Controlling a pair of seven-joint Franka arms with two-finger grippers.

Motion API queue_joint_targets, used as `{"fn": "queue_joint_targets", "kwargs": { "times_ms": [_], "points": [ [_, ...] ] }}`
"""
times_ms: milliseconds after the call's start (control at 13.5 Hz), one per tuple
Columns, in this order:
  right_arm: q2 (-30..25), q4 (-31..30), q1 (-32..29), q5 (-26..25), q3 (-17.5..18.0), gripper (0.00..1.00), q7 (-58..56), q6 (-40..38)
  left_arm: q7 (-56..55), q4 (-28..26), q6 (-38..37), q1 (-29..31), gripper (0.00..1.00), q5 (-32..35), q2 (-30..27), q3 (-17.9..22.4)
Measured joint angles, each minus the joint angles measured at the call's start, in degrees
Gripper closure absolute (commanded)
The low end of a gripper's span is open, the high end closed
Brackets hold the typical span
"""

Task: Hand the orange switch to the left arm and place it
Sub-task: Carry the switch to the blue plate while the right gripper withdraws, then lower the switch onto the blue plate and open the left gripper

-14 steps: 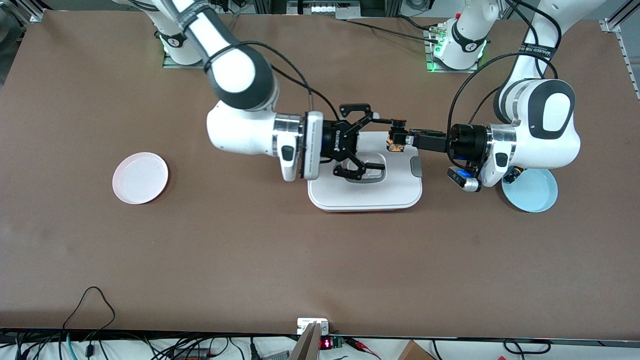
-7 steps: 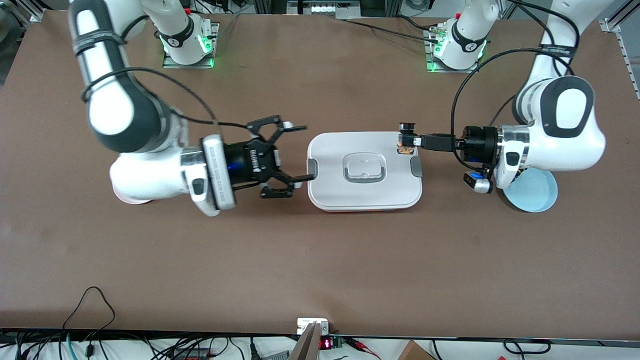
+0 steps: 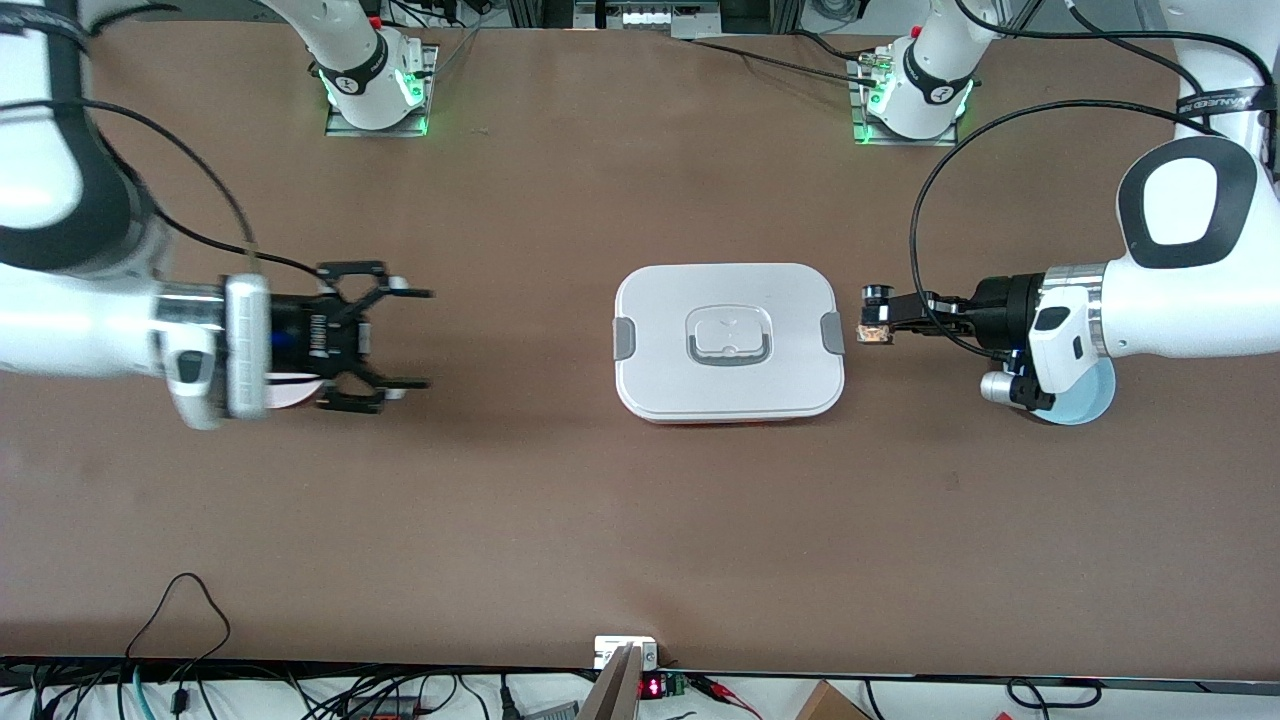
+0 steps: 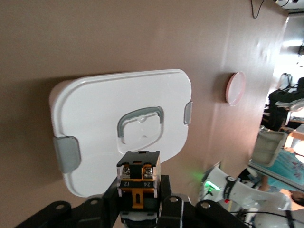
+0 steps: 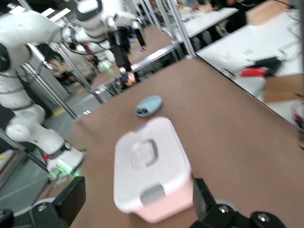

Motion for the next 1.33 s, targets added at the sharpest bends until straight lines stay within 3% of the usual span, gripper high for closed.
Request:
{"fn": "queue_joint_targets", "kwargs": {
  "times_ms": [370,741,1037,1333],
  "points": [
    [-10.27,-6.46,2.26,-25.98,-7.16,0.0,4.5,0.89,19.17,0.52,-0.03,0.36,0.85,23.05,0.92,0.1],
    [-16.81,-7.05,8.9,-50.88,-8.77,0.0,38.5,1.72,42.63,0.34,0.63,4.49,0.85,41.28,5.31,0.62],
    [-18.31,-7.1,10.88,-61.74,-8.78,0.0,56.4,0.4,59.85,-2.3,9.18,11.27,0.85,50.21,9.98,0.83],
    [-18.31,-7.08,10.86,-64.77,-9.09,0.0,67.26,-1.7,75.65,-8.65,22.34,17.32,0.85,50.36,12.14,0.91]
  ]
}}
